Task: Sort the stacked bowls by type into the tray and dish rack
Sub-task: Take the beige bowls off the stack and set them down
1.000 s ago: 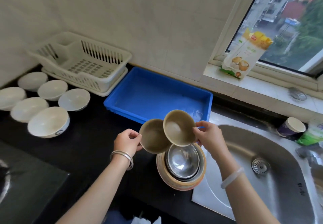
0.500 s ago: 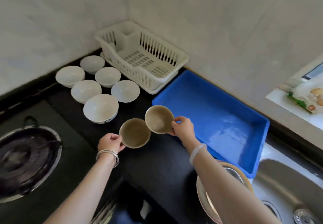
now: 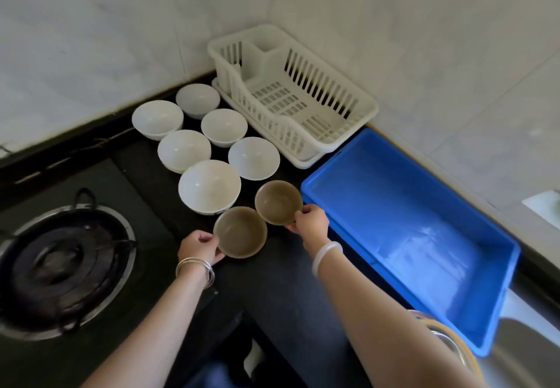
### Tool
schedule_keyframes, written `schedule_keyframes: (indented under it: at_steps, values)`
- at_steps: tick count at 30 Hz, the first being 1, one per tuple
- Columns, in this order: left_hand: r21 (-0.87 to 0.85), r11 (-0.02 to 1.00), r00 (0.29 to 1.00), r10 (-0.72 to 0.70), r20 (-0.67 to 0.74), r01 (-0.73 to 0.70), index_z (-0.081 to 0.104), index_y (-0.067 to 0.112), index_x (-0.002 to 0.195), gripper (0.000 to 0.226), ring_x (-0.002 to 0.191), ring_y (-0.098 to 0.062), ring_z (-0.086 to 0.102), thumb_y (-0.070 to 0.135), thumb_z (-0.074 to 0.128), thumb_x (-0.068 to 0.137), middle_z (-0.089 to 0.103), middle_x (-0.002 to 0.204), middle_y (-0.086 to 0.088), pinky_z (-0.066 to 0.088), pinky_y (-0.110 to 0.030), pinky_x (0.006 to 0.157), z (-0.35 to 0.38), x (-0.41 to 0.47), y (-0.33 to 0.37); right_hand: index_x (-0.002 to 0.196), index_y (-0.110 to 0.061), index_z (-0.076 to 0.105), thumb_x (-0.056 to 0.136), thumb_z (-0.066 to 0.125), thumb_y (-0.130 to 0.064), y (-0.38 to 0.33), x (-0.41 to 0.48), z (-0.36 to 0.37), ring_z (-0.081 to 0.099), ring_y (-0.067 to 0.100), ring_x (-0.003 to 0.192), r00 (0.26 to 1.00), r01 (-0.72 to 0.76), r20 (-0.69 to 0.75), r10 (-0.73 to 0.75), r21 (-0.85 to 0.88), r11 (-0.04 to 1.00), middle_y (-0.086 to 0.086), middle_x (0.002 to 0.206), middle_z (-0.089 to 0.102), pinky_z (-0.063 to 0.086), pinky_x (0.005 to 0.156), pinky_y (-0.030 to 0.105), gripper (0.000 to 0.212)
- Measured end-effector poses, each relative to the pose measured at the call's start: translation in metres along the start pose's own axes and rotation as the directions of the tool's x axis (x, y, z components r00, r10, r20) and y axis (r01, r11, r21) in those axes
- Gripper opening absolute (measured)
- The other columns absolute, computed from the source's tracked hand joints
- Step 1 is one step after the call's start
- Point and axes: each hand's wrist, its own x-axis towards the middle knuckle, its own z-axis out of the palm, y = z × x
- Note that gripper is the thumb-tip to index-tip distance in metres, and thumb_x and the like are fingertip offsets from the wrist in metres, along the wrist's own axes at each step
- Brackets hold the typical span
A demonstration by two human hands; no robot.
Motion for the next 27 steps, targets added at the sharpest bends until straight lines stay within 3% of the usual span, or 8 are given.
schedule_keyframes:
  at_steps: [7,11,18,22,27]
  values:
    - [-0.004,1.000,1.000,0.010,-0.016,-0.010,0.054,0.011,0.074,0.014,0.094,-0.032,0.061,0.005,0.057,0.087,0.058,0.100,-0.016,0.055,-0.036,0.070,0.001,0.000,-0.002,0.103,-0.017,0.052,0.094,0.051,-0.008,-0.006,0.006,0.012,0.064,0.016,0.068,0.998,-0.060,0.026,0.058,0.055,0.997,0.000,0.079,0.054,0.060,0.072,0.034,0.013]
    - [-0.003,1.000,0.999,0.029,-0.037,-0.030,0.054,0.012,0.081,0.010,0.093,-0.030,0.059,0.003,0.057,0.086,0.057,0.100,-0.013,0.055,-0.037,0.069,0.002,0.000,-0.001,0.113,-0.019,0.051,0.095,0.051,-0.012,-0.003,0.005,0.009,0.068,0.017,0.070,0.997,-0.056,0.054,0.053,0.052,0.997,0.000,0.084,0.056,0.057,0.061,0.026,0.019]
    - [0.115,0.985,0.991,0.135,-0.022,-0.132,0.062,0.010,0.101,0.016,0.091,-0.028,0.062,0.006,0.055,0.087,0.064,0.106,-0.012,0.055,-0.041,0.083,0.000,-0.004,-0.003,0.137,-0.018,0.042,0.096,0.050,-0.023,0.001,-0.002,0.000,0.069,0.016,0.079,0.983,-0.056,0.178,0.052,0.018,0.998,-0.003,0.092,0.056,0.056,0.060,0.025,0.042]
    - [0.367,0.889,0.954,0.299,-0.017,-0.272,0.059,0.010,0.120,0.033,0.109,-0.029,0.059,0.013,0.054,0.088,0.063,0.121,-0.011,0.046,-0.042,0.098,-0.004,-0.015,-0.002,0.137,-0.019,0.043,0.097,0.048,-0.028,0.004,-0.013,-0.016,0.065,0.014,0.083,0.986,0.033,0.166,-0.017,-0.092,0.995,-0.001,0.107,0.057,0.054,0.066,0.026,0.041]
    - [0.484,0.770,0.883,0.470,0.012,-0.416,0.059,0.013,0.116,0.029,0.109,-0.031,0.057,0.015,0.055,0.087,0.059,0.119,-0.014,0.044,-0.037,0.087,0.004,-0.049,0.001,0.120,-0.021,0.056,0.097,0.042,-0.029,0.017,-0.043,-0.065,0.064,0.008,0.079,0.962,0.263,0.126,-0.242,-0.179,0.948,-0.002,0.104,0.063,0.053,0.069,0.025,0.028]
